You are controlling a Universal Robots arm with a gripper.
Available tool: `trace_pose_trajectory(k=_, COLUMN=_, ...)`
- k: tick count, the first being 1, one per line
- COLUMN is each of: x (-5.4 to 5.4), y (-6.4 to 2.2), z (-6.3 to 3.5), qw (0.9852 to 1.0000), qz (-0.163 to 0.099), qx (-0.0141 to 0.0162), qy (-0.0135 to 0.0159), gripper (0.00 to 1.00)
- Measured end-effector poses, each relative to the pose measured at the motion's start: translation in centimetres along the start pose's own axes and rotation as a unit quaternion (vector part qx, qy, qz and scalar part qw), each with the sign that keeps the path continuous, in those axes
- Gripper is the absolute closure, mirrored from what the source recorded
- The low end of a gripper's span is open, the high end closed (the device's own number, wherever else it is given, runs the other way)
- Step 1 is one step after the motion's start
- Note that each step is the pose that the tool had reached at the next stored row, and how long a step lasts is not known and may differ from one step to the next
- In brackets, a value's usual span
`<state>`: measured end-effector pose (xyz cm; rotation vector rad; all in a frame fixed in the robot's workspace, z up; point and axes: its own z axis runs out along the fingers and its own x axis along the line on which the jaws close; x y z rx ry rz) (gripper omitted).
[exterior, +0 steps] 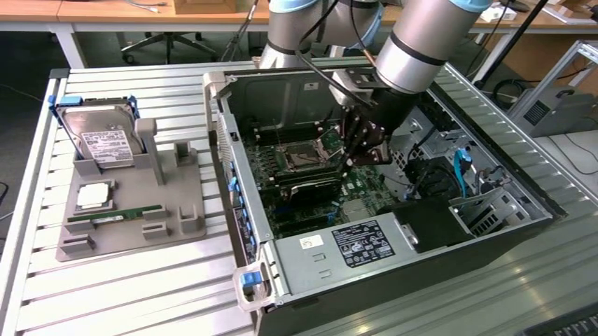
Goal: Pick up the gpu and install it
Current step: 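Press down on the gpu until it lock into place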
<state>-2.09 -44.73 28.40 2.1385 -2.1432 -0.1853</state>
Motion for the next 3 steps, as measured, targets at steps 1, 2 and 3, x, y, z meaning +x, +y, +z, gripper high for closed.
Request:
trace_pose_trajectory(k=1, x=0.0, y=0.0, z=0.0, qw=1.0, qz=0.0, qx=0.0, qy=0.0, gripper=0.89)
trace_pose_trajectory(k=2, x=0.0, y=0.0, z=0.0, qw=1.0, qz=0.0, qx=0.0, qy=0.0, gripper=0.89)
trace_pose_trajectory(k=3, x=0.0, y=0.0, z=0.0, qw=1.0, qz=0.0, qx=0.0, qy=0.0, gripper=0.89)
